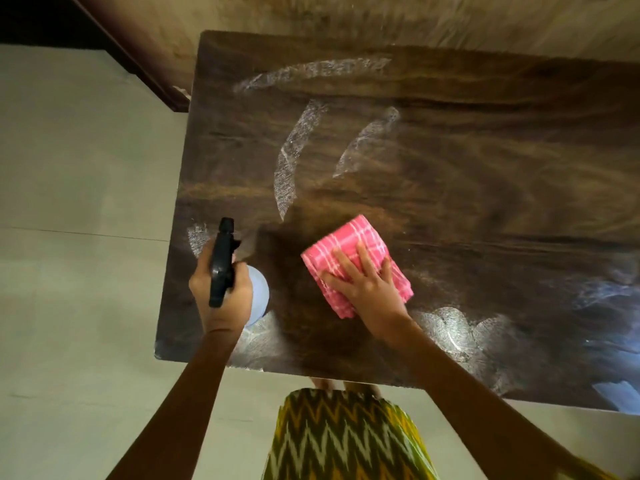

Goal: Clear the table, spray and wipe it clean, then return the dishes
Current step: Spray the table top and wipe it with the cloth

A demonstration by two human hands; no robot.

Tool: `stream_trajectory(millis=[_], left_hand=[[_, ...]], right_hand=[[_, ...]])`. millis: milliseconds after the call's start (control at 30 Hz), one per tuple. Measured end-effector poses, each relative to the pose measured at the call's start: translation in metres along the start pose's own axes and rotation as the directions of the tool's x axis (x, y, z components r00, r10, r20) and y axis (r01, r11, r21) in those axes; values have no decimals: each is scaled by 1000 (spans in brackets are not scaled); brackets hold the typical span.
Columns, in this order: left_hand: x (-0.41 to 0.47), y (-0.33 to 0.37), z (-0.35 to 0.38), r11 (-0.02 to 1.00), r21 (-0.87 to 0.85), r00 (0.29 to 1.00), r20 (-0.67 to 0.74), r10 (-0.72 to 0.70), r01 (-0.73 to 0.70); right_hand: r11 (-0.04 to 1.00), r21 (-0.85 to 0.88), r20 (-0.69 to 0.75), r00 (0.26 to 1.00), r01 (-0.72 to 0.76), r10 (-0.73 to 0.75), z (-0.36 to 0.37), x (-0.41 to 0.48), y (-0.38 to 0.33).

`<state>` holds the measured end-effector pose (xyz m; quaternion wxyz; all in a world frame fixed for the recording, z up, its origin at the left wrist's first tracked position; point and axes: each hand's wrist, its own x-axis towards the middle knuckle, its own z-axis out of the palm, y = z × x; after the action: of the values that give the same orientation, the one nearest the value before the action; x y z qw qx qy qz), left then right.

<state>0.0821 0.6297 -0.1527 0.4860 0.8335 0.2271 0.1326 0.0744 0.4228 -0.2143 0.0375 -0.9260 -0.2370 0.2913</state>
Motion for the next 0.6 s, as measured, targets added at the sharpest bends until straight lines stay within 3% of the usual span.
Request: stream_trajectory(millis=[100, 233, 367, 500, 600], left_hand=[[9, 15, 13, 992, 55, 990, 73, -118, 114], [16, 25, 33, 974, 167, 908, 364, -206, 154], [16, 40, 57, 972, 198, 877, 435, -202, 126], [12, 53, 73, 950, 232, 833, 467, -297, 208], [12, 64, 77, 944, 273, 823, 483, -299, 183]], right_hand=[[991, 33, 67, 990, -130, 128, -5, -29, 26], [945, 117, -27, 951, -304, 309, -19, -44, 54], [908, 182, -161, 900, -377, 405, -23, -48, 67], [903, 198, -164, 895, -382, 415, -20, -50, 59], [903, 207, -161, 897, -378, 412, -11, -54, 50]])
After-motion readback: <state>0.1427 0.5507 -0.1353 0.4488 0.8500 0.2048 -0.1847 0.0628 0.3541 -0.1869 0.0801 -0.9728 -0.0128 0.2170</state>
